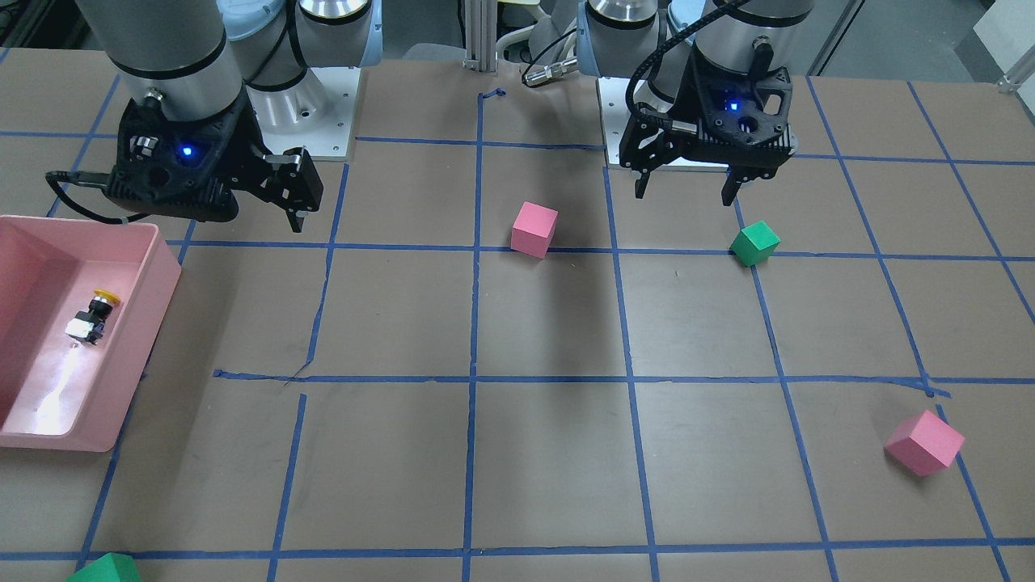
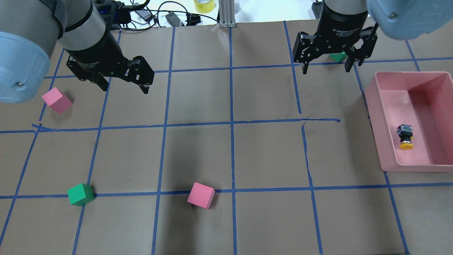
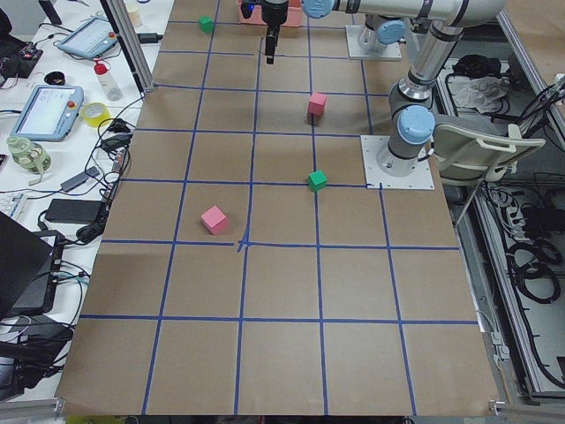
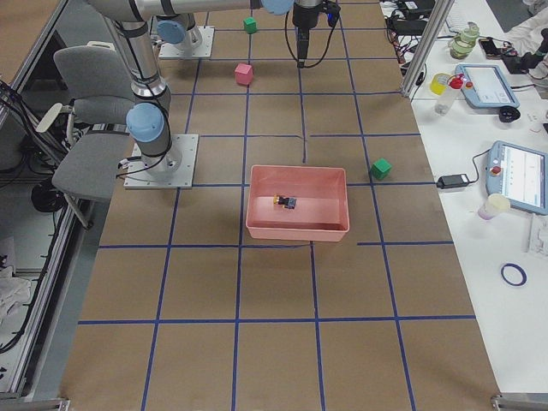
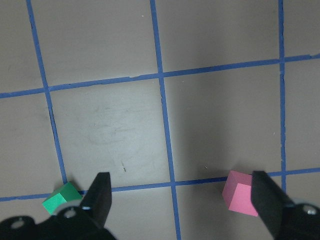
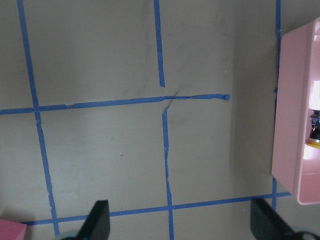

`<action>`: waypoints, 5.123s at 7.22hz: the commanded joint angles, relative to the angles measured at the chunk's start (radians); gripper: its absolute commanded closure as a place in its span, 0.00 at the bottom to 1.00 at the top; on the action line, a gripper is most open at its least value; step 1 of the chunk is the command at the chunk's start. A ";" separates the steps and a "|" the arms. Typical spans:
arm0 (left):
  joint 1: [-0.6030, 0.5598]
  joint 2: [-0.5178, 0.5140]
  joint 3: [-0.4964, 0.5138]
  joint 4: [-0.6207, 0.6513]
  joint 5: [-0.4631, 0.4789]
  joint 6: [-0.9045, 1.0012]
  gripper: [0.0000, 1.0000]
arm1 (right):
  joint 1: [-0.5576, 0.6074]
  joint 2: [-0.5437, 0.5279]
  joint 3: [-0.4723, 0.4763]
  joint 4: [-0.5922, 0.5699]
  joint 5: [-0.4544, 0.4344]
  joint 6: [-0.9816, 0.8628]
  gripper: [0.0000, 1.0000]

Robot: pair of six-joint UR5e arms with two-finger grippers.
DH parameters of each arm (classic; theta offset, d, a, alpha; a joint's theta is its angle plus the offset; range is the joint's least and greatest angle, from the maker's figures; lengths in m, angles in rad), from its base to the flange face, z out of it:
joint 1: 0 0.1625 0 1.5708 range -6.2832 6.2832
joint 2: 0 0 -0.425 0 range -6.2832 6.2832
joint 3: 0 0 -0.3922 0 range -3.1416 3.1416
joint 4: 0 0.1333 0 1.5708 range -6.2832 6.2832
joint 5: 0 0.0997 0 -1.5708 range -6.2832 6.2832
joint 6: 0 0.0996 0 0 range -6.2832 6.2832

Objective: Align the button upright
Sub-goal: 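Move the right gripper over the pink bin above the yellow-capped button, then lower the right gripper into the bin around the black button body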

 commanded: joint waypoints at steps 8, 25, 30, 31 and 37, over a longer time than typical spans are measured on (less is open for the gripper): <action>0.000 0.000 0.000 0.000 0.000 0.000 0.00 | -0.172 0.002 0.046 -0.148 -0.028 -0.134 0.00; 0.000 0.000 -0.002 0.000 -0.002 0.000 0.00 | -0.713 0.090 0.525 -0.685 0.020 -0.628 0.00; 0.000 0.000 -0.002 0.000 -0.002 0.000 0.00 | -0.716 0.146 0.543 -0.699 0.044 -0.621 0.00; 0.000 0.000 -0.002 0.000 -0.002 0.000 0.00 | -0.718 0.148 0.545 -0.742 0.067 -0.623 0.00; 0.000 0.000 -0.002 0.000 -0.003 0.000 0.00 | -0.718 0.165 0.563 -0.748 0.052 -0.628 0.00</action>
